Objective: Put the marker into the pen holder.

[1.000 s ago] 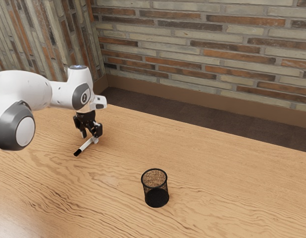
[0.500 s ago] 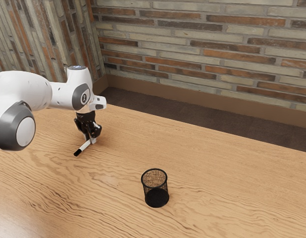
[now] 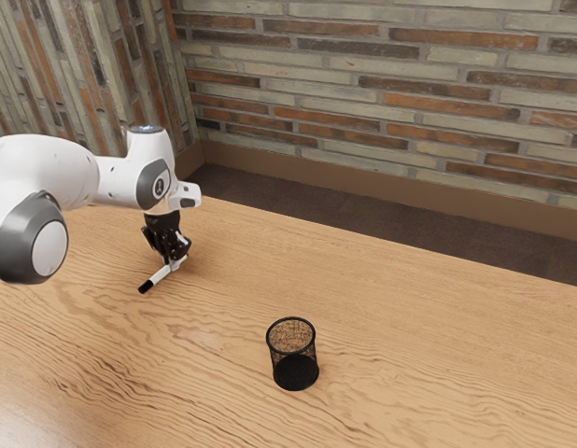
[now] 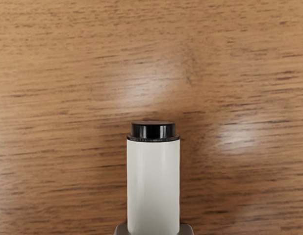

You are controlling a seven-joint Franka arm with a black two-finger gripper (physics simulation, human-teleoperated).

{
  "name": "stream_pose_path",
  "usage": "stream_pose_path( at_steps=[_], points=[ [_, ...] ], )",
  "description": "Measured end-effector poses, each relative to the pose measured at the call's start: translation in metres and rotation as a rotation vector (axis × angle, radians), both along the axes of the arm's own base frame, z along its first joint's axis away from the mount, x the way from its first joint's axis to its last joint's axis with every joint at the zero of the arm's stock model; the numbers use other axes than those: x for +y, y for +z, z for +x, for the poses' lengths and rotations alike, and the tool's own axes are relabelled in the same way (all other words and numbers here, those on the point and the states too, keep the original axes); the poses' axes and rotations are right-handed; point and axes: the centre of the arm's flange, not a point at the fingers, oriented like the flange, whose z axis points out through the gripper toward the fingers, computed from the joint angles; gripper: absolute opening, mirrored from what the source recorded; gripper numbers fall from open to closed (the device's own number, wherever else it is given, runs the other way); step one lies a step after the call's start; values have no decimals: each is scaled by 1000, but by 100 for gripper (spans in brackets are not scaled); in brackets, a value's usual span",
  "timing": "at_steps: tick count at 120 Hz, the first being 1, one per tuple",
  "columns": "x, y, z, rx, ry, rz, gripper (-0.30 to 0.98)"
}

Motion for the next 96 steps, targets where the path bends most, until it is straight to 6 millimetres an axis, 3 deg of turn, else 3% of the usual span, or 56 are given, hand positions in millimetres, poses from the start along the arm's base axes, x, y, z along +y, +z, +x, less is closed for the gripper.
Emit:
stream_pose_path(
  at_steps=[36,61,68,76,90,96],
  points=[
    [0,-2,0,1,6,-7,2],
    [0,15,3,-19,0,1,-1],
    [-6,40,10,-58,-10,1,-1],
    [-25,90,20,-136,-38,-9,-2],
    [-78,174,25,-265,-112,-43,-2],
    [-98,196,20,-313,-139,-54,-2]
  ],
)
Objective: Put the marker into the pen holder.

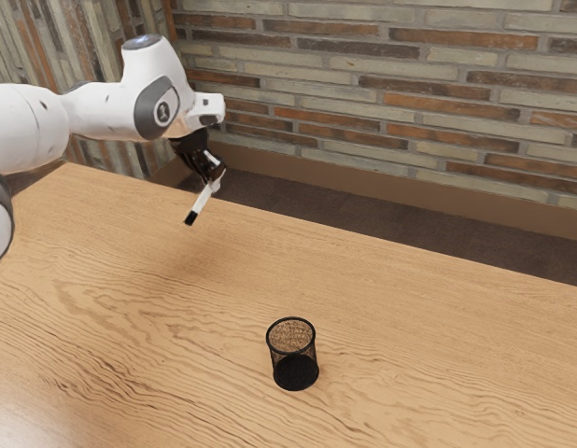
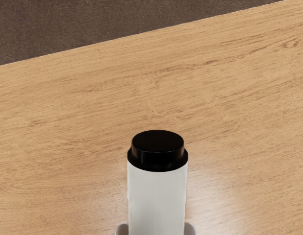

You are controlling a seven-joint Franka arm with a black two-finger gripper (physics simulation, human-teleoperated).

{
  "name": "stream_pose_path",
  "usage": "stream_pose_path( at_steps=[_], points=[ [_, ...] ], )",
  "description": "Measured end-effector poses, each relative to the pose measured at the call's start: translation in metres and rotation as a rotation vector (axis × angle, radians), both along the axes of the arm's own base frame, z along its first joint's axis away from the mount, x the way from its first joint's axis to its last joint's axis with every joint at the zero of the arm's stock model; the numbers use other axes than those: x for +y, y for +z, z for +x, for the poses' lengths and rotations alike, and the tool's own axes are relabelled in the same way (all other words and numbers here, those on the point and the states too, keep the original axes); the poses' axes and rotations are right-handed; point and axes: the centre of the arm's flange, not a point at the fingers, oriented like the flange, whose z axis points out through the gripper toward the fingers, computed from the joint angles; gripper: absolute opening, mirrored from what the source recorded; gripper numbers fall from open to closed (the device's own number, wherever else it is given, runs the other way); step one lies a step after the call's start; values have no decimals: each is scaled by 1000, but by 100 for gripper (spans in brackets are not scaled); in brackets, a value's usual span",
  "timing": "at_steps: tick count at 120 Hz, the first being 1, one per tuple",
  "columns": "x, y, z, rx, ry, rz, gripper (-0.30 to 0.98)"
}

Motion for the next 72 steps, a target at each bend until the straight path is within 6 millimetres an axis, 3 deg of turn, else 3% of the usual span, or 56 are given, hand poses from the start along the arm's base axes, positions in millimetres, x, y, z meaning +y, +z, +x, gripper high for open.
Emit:
stream_pose_path(
  at_steps=[14,28,43,72],
  points=[
    [-41,31,-36,-107,-47,-12,-3],
    [-77,37,-71,-212,-85,-11,-3],
    [-123,27,-87,-304,-146,-20,-3],
    [-189,27,-97,-411,-236,-54,-2]
  ],
)
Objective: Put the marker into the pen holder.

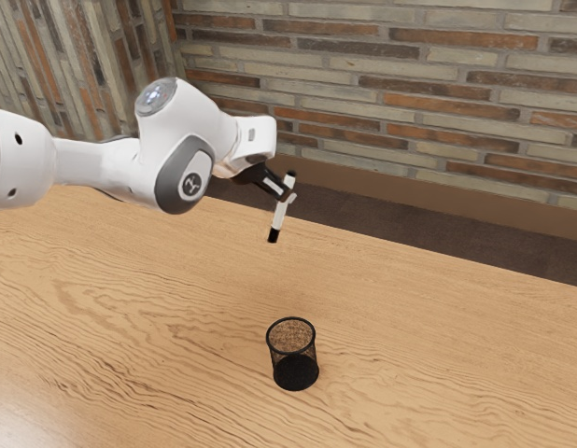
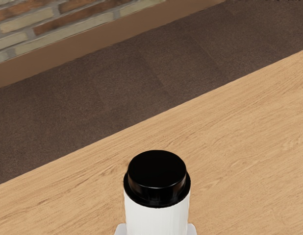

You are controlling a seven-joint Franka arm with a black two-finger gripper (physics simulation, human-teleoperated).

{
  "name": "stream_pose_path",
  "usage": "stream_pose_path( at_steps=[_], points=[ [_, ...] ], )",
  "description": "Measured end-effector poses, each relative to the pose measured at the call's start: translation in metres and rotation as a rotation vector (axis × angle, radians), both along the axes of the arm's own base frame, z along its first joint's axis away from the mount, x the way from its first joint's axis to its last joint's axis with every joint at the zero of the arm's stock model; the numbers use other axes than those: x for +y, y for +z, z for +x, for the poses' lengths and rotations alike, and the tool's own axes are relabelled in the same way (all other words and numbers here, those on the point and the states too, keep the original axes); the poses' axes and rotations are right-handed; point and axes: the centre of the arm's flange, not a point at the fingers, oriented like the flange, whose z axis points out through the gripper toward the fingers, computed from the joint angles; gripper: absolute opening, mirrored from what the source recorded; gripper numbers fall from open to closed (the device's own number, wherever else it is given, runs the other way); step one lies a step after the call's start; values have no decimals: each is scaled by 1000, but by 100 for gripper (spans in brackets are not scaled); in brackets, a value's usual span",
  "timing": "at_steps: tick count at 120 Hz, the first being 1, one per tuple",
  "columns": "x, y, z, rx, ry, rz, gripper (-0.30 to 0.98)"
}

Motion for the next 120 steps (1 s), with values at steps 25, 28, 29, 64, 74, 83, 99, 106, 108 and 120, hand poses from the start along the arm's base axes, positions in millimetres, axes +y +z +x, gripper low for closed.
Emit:
stream_pose_path(
  at_steps=[25,28,29,64,74,83,99,106,108,120],
  points=[
    [-21,-17,-18,0,-34,-4,-1],
    [-26,-17,-20,-3,-42,-5,-1],
    [-28,-18,-22,-3,-44,-4,-1],
    [-58,-20,-69,-5,-87,-3,-1],
    [-66,-23,-81,4,-95,-7,-1],
    [-74,-30,-90,19,-101,-13,-1],
    [-86,-36,-99,35,-115,-25,-1],
    [-89,-40,-99,43,-118,-29,-1],
    [-89,-41,-99,45,-118,-30,-1],
    [-87,-51,-101,66,-112,-34,0]
  ],
)
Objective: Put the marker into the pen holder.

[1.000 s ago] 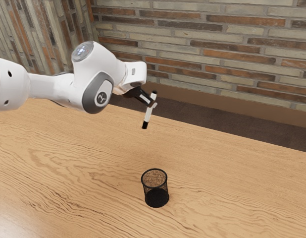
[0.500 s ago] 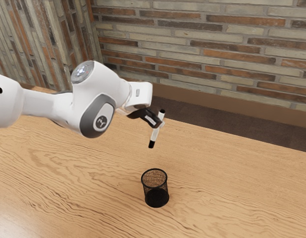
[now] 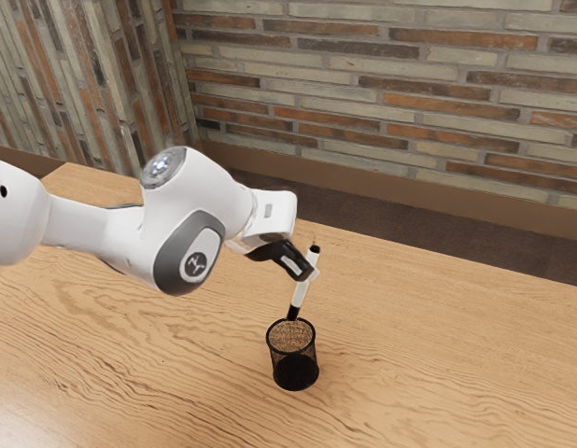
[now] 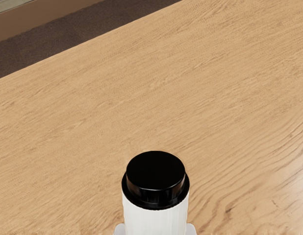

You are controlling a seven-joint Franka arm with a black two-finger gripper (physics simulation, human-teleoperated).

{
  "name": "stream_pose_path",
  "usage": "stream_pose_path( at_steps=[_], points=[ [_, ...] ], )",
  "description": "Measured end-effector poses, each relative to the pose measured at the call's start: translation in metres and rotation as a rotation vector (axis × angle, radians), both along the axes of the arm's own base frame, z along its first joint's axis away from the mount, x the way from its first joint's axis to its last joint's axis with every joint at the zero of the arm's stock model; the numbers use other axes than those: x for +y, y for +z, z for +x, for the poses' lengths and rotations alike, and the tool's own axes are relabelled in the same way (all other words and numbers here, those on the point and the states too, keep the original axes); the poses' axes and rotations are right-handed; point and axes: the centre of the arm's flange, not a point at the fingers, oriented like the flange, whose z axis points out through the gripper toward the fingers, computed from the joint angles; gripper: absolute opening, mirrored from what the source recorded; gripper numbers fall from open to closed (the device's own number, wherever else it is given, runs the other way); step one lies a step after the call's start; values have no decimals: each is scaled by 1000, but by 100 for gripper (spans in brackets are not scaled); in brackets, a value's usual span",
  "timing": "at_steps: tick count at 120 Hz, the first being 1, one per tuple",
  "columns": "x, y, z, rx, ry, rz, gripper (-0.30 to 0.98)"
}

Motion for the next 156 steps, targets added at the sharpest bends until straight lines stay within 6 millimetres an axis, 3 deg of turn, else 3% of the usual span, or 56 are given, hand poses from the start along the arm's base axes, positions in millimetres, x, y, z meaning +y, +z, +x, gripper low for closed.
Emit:
stream_pose_path(
  at_steps=[22,64,86,110,120,131,137,146,156],
  points=[
    [4,-22,3,39,11,-9,0],
    [4,-42,-3,71,17,-16,1],
    [-15,-48,-10,90,-11,-25,37],
    [-9,-46,-1,131,7,-37,56],
    [18,-21,33,186,31,-28,60],
    [82,61,105,192,92,10,63],
    [122,110,129,198,147,32,64],
    [168,165,137,241,230,75,66],
    [199,197,124,323,313,126,67]
  ],
)
